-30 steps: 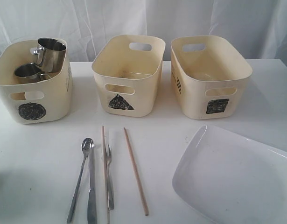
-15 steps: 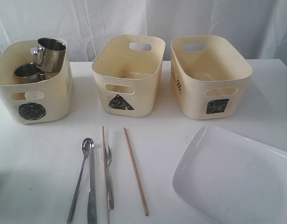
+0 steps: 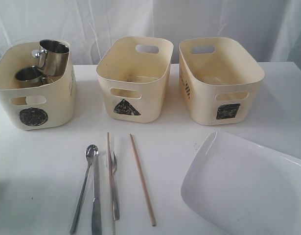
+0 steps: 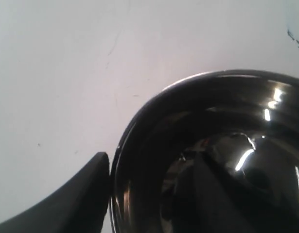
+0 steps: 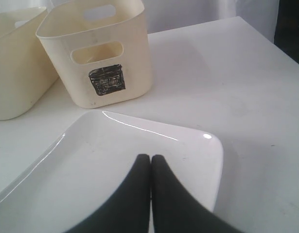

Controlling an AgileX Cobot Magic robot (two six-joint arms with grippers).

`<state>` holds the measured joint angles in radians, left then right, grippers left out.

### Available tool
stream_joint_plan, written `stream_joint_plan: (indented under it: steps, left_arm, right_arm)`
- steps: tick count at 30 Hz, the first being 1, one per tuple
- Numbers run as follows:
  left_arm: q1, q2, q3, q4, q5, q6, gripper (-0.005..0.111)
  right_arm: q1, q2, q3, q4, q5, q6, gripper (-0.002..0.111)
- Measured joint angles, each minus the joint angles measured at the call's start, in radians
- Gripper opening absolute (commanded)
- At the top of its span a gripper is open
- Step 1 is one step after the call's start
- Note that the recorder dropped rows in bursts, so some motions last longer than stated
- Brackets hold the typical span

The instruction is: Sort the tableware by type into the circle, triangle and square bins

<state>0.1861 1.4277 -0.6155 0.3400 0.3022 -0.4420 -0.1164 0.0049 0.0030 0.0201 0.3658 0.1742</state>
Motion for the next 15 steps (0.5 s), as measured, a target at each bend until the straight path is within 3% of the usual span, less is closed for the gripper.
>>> stream_joint_plan:
  steps: [15]
  left_arm:
    - [0.000, -0.104, -0.002, 0.080, 0.044, -0.149, 0.056]
  right_arm:
    - [0.000, 0.000, 0.000, 0.000, 0.000, 0.000, 0.000]
